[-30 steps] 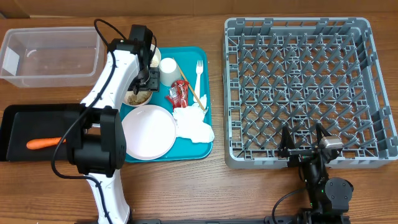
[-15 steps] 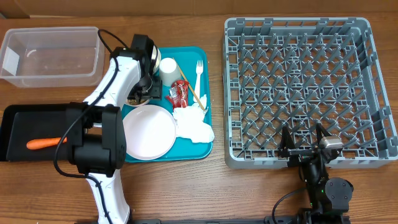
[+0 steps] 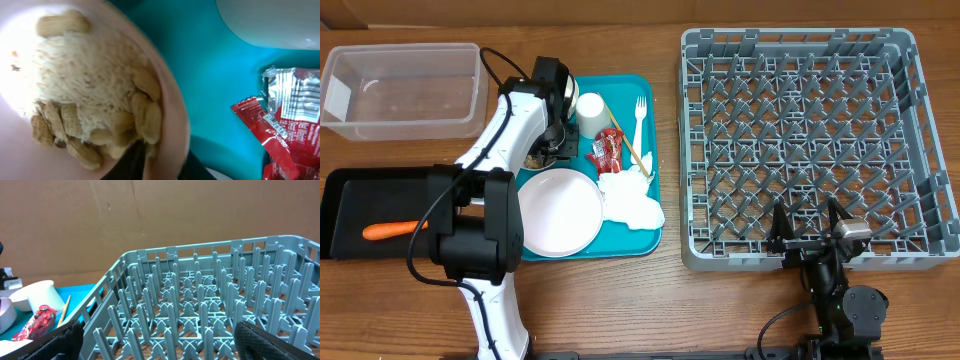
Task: Sort waste into correct bins and load items into the dishwasher rack
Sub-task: 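Grasp the pink bowl rim with the left gripper and lift it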
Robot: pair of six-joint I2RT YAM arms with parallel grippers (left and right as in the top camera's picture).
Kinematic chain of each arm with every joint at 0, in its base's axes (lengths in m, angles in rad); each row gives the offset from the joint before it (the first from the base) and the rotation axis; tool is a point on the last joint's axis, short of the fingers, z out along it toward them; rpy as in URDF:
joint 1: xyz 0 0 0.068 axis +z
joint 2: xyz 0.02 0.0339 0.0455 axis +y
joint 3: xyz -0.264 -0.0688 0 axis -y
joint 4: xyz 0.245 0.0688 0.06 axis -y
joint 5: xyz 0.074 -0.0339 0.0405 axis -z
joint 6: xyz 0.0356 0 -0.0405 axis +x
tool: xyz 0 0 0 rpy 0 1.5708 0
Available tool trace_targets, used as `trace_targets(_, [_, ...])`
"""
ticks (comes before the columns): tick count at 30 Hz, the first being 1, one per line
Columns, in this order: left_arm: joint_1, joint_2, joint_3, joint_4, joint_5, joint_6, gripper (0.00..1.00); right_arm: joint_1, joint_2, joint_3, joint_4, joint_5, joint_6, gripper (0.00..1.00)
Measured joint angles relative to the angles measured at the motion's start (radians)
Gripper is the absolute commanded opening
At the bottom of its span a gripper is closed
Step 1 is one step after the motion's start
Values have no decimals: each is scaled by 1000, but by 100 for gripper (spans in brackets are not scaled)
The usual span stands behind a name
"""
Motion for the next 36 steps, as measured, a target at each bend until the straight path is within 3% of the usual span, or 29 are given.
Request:
trace_targets(3, [-5,-8,3,-1,-13,-4,4,0,0,0,0,0,0,100])
trace_targets(12, [-4,-18,52,-74,-45,-21,4,0,0,0,0,0,0,100])
trace_targets(21, [-4,-24,223,-213,-34,-32,4,0,0,0,0,0,0,100])
trace_targets(29, [9,-198,279,-312,-10,-105,4,0,0,0,0,0,0,100])
trace_targets(33, [97,-304,291,-330,9,-156,4,0,0,0,-1,0,0,100])
trace_targets(36, [251,-343,299,-350,73,-188,4,0,0,0,0,0,0,100])
